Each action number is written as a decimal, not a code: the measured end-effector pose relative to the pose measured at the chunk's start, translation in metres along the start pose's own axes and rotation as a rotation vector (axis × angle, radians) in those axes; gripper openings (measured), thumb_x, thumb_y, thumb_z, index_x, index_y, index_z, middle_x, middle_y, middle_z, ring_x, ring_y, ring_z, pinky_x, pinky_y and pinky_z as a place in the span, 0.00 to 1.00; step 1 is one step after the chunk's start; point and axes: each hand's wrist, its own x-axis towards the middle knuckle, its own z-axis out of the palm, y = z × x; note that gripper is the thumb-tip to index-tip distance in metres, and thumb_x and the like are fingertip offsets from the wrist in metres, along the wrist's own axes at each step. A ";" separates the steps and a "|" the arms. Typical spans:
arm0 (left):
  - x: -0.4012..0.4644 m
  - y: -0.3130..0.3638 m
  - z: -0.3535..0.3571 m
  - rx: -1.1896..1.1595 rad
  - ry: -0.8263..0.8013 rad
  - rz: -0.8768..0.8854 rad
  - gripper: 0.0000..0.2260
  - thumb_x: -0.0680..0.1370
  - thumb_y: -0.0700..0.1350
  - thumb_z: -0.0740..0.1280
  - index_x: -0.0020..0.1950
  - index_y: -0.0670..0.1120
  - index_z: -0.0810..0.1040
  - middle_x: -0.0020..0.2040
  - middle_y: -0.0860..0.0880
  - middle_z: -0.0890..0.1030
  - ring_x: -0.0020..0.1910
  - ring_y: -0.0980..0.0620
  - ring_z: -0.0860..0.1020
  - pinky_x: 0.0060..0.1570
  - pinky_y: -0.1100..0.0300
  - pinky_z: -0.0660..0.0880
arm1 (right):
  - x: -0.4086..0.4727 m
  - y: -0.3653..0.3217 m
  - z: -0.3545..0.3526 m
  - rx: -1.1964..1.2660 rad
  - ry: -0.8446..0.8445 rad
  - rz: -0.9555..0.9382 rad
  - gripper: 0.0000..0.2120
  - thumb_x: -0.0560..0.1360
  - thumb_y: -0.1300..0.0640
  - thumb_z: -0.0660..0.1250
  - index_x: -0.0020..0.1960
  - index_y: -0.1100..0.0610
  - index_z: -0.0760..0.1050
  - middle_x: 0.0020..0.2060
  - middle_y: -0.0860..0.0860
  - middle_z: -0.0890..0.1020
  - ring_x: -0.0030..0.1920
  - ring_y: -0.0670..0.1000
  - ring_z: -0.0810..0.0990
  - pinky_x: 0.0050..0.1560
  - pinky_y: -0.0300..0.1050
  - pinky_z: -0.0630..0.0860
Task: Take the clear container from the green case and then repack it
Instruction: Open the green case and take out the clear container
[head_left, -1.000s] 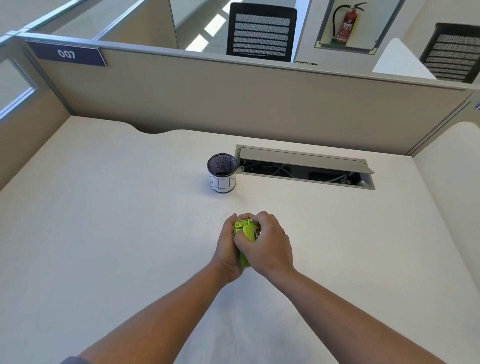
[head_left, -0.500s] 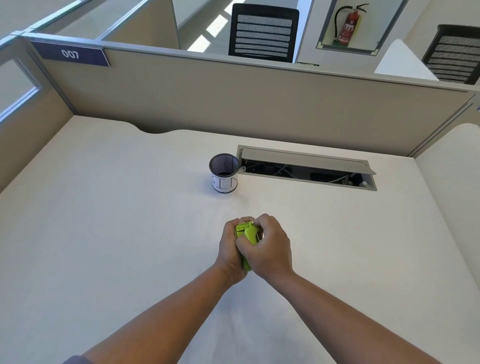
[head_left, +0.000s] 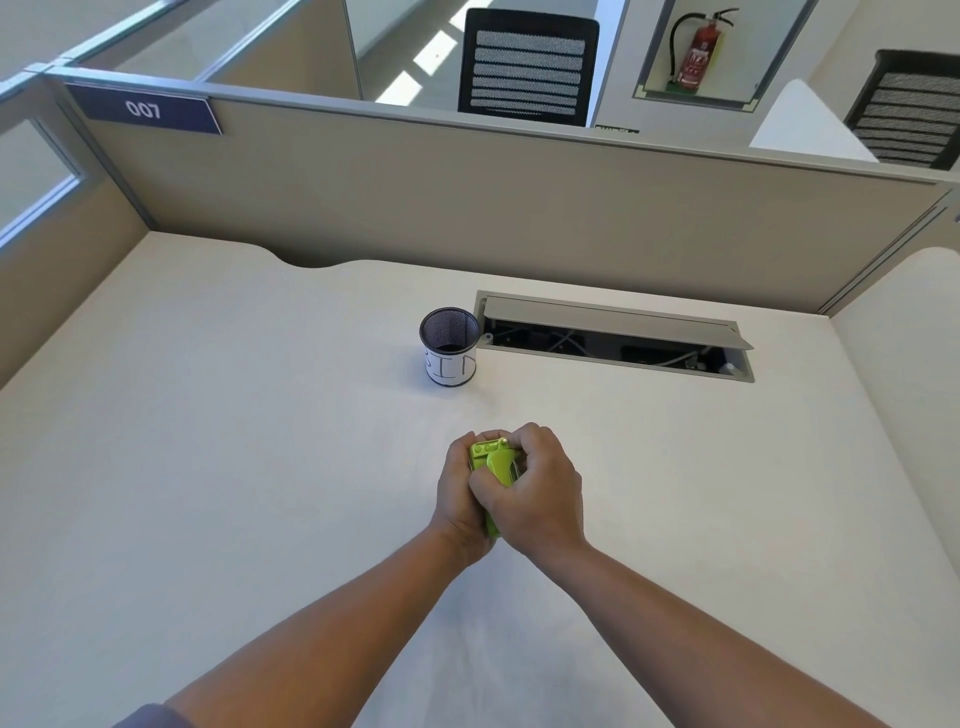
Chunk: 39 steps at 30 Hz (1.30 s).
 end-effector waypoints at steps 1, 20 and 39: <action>0.000 0.001 0.000 0.010 -0.002 0.002 0.19 0.80 0.54 0.54 0.40 0.47 0.80 0.36 0.47 0.79 0.36 0.49 0.79 0.39 0.56 0.74 | 0.000 0.000 0.000 0.004 0.000 -0.002 0.13 0.62 0.44 0.68 0.43 0.44 0.69 0.41 0.43 0.77 0.39 0.45 0.77 0.36 0.44 0.75; 0.008 0.001 -0.007 0.050 0.012 -0.050 0.20 0.80 0.57 0.54 0.51 0.45 0.79 0.41 0.45 0.82 0.40 0.47 0.80 0.37 0.58 0.78 | 0.006 0.002 -0.004 0.136 0.001 0.082 0.13 0.62 0.44 0.67 0.42 0.50 0.72 0.37 0.46 0.79 0.38 0.47 0.78 0.37 0.47 0.76; 0.018 0.010 -0.017 -0.114 0.051 -0.107 0.27 0.77 0.60 0.56 0.62 0.40 0.78 0.52 0.36 0.79 0.46 0.39 0.80 0.49 0.50 0.77 | 0.039 0.033 -0.021 0.960 -0.392 0.654 0.28 0.70 0.38 0.71 0.58 0.60 0.84 0.51 0.62 0.84 0.45 0.57 0.77 0.40 0.46 0.66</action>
